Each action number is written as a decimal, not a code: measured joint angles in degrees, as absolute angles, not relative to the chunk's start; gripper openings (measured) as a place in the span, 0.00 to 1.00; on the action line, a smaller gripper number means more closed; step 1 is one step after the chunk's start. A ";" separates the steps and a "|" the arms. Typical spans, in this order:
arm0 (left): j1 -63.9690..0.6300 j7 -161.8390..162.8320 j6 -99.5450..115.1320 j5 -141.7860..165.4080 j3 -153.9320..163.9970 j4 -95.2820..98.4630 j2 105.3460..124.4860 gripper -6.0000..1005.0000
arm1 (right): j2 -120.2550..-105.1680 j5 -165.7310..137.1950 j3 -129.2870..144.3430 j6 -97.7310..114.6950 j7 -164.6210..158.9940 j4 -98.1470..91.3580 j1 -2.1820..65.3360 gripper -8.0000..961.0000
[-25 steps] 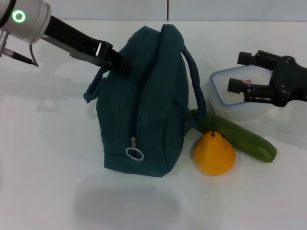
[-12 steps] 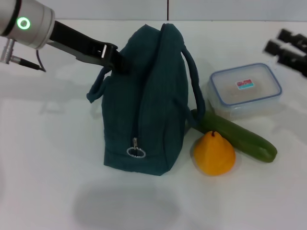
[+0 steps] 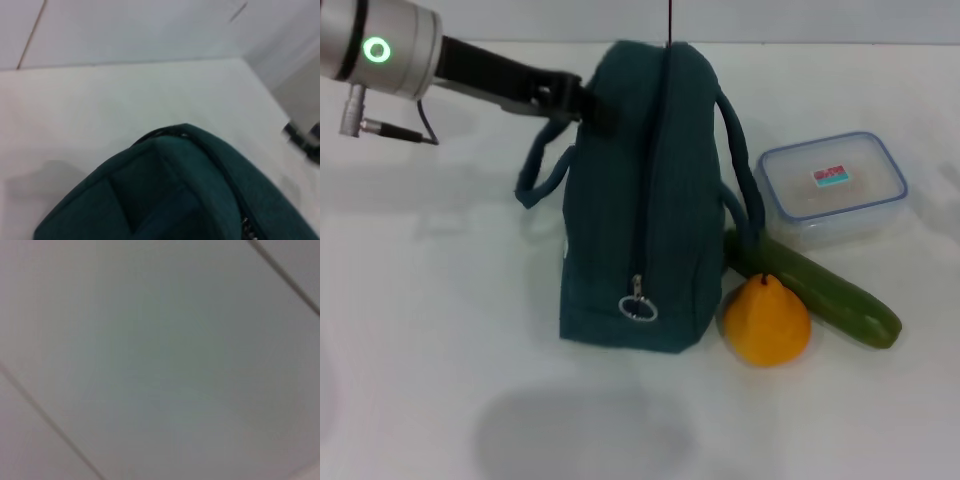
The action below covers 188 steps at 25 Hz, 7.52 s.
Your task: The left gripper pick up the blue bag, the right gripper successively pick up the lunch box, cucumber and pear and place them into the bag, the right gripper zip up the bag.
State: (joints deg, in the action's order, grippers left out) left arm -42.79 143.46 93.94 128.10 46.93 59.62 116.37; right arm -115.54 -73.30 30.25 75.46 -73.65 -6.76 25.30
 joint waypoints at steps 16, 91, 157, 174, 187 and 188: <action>-40.96 137.83 92.52 123.33 43.84 58.76 116.26 0.04 | -116.19 -68.27 29.70 70.97 -76.80 2.02 27.82 0.85; -41.33 139.13 97.99 125.24 48.64 58.45 115.06 0.04 | -116.18 -71.03 30.29 69.44 -87.71 6.65 31.21 0.11; -48.79 142.07 98.82 130.57 50.09 59.86 113.89 0.04 | -115.86 -67.36 29.71 93.64 -87.98 -0.19 30.10 0.11; -50.14 142.65 98.64 130.94 50.69 59.61 114.61 0.04 | -115.92 -65.71 29.70 101.69 -87.97 -1.55 35.20 0.11; -53.05 143.71 98.54 130.72 51.65 59.68 116.13 0.04 | -116.01 -65.73 30.14 102.79 -87.51 -1.60 39.85 0.11; -53.38 143.90 98.54 130.70 51.66 59.68 116.13 0.04 | -116.01 -65.79 30.20 102.76 -87.42 -1.62 40.22 0.11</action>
